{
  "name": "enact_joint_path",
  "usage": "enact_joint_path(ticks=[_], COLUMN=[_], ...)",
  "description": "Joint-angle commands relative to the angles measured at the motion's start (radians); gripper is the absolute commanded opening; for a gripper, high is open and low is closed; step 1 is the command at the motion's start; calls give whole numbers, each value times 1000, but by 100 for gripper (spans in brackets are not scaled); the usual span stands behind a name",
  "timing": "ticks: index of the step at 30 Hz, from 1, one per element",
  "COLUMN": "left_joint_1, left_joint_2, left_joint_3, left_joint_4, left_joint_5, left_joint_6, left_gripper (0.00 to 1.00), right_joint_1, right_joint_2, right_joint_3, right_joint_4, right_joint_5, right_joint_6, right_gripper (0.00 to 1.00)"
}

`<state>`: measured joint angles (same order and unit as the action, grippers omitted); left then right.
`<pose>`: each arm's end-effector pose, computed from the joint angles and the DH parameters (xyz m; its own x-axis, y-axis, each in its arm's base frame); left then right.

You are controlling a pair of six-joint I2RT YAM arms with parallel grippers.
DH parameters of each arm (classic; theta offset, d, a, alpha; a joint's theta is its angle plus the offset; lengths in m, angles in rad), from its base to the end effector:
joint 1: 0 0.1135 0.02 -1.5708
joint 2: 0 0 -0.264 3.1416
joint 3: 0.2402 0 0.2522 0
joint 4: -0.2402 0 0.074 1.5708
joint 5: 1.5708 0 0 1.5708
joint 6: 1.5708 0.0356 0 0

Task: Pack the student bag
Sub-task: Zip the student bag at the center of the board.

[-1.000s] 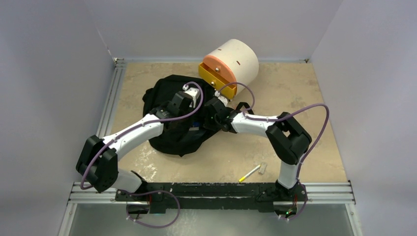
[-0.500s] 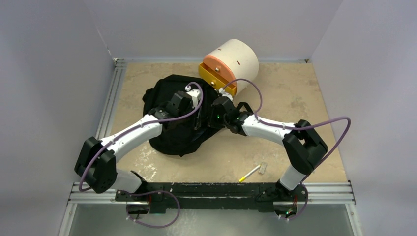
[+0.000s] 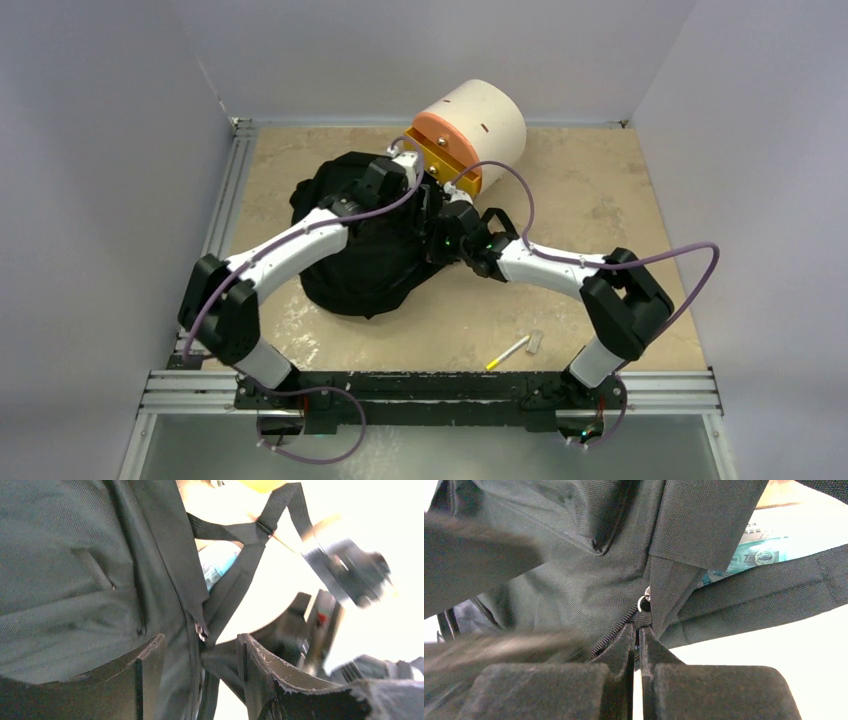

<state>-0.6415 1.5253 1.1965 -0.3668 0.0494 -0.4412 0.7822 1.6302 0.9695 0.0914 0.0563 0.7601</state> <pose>0.2740 -0.2068 0.2847 -0.7325 0.0147 -0.6806 0.3487 0.8668 -0.3564 0.2555 0.2510 0.2150 -0.7388 0.2356 -0.6314 -0.2222 0.7993 0.5583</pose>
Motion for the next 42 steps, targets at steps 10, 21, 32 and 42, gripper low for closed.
enact_joint_path(ticks=[10, 21, 32, 42], left_joint_1=[7, 8, 8, 8], left_joint_2=[240, 308, 369, 394], left_joint_3=[167, 150, 187, 202], left_joint_4=[-15, 29, 55, 64], left_joint_5=[-94, -70, -54, -30], left_joint_6=[-42, -26, -26, -29], left_gripper=[50, 3, 0, 0], right_joint_1=[4, 4, 63, 222], right_joint_2=[-81, -111, -131, -100], right_joint_3=[-49, -37, -36, -16], right_joint_4=[146, 141, 176, 293], right_joint_5=[-93, -155, -325, -281], right_joint_6=[-23, -138, -163, -144], right_gripper=[0, 0, 0, 0])
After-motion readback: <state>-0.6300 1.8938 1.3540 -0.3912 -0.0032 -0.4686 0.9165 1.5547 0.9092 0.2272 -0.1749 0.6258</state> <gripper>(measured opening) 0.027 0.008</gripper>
